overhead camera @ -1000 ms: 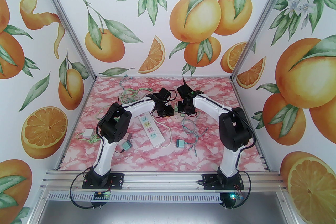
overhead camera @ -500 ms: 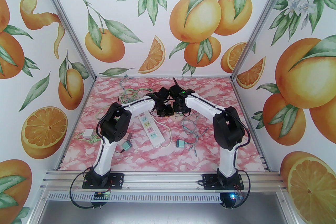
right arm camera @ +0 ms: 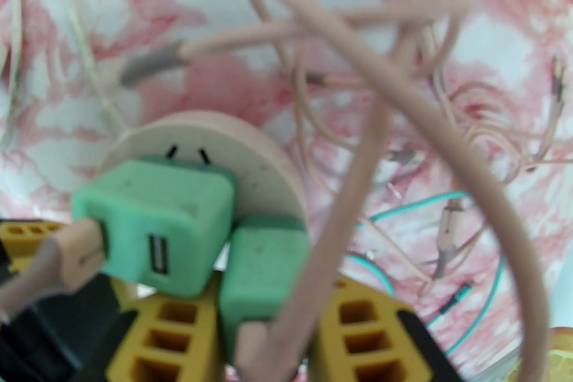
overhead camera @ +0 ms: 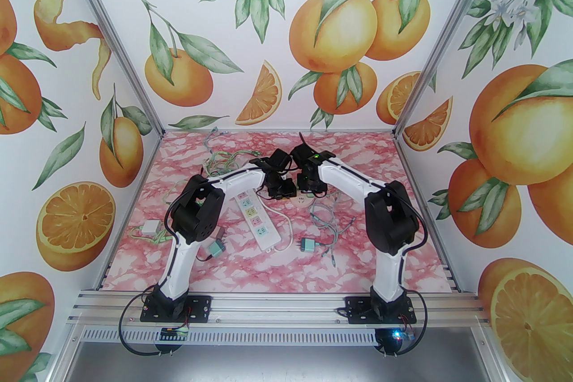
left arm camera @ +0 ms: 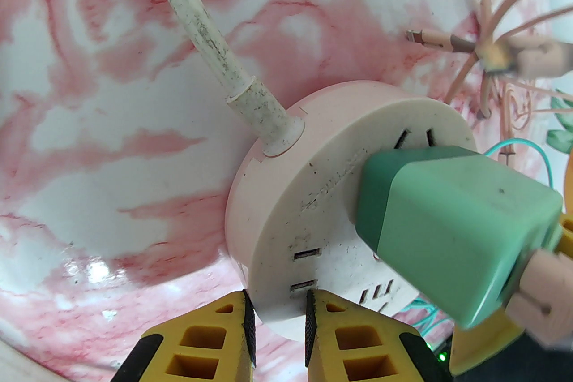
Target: Pull the plug off the socket
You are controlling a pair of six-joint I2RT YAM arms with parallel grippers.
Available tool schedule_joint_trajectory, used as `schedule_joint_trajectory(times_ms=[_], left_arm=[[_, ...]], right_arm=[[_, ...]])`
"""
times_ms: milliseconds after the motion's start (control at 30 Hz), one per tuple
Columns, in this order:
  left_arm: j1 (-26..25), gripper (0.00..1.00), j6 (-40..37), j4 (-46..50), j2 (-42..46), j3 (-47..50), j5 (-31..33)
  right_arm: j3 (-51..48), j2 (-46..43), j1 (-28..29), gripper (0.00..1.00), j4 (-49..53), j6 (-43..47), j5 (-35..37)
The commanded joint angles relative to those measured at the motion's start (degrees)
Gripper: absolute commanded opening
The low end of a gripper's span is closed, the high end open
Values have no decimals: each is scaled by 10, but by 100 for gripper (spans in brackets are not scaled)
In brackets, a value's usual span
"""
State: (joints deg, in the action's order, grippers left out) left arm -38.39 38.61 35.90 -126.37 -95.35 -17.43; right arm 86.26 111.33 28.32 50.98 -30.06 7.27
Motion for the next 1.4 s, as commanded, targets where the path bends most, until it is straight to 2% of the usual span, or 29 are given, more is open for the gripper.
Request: schedule_joint_trajectory(times_ms=[0, 267, 567, 800, 967, 1200, 1367], left_arm=[[-30, 23, -14, 61, -86, 45, 36], [-30, 23, -16, 62, -89, 41, 35], [-31, 22, -18, 62, -92, 38, 33], [-31, 22, -20, 66, -93, 35, 36], [-31, 22, -20, 66, -95, 35, 36], [-29, 22, -22, 67, -95, 37, 35], [-30, 21, -22, 65, -94, 38, 35]], right_arm=[[-16, -42, -8, 28, -24, 8, -100], [-27, -43, -13, 28, -47, -13, -142], [67, 31, 82, 28, 61, 42, 12], [69, 39, 88, 28, 65, 43, 20], [45, 10, 60, 28, 34, 33, -21], [-39, -52, -28, 28, -60, -9, -162], [-59, -67, -56, 28, -82, -22, -201]])
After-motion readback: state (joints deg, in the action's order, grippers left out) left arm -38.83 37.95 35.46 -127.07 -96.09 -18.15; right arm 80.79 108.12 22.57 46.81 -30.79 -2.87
